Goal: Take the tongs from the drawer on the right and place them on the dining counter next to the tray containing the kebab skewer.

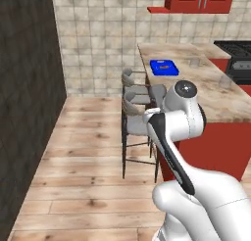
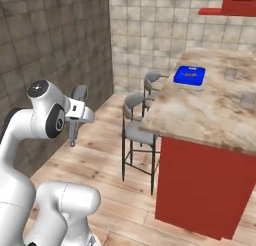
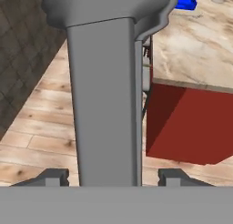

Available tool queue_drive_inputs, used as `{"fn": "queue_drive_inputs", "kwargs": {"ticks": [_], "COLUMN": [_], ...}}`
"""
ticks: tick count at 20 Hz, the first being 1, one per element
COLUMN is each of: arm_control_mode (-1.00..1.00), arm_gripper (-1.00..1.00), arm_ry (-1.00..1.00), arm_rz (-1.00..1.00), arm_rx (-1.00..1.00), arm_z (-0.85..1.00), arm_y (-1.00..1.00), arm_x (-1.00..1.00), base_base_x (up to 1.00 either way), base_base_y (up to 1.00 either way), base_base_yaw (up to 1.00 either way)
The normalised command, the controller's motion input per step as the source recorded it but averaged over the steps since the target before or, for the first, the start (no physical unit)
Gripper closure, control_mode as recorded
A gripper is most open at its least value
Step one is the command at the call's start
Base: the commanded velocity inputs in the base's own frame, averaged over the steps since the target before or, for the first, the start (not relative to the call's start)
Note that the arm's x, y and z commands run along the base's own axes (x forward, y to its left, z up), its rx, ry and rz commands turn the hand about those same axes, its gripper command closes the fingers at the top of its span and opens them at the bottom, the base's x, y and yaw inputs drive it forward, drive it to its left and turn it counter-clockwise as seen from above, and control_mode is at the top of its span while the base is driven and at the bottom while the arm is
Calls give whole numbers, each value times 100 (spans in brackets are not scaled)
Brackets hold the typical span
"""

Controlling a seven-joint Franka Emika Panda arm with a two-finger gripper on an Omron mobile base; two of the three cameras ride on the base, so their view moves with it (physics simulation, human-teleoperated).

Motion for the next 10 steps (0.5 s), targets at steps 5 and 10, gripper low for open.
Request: {"fn": "queue_drive_inputs", "kwargs": {"ticks": [5, 10], "arm_control_mode": [100, 100], "arm_gripper": [100, 100], "arm_ry": [0, 0], "arm_rz": [0, 0], "arm_rx": [0, 0], "arm_z": [0, 0], "arm_y": [0, 0], "arm_x": [0, 0], "base_base_x": [58, 77], "base_base_y": [100, 100], "base_base_yaw": [-38, -38]}}
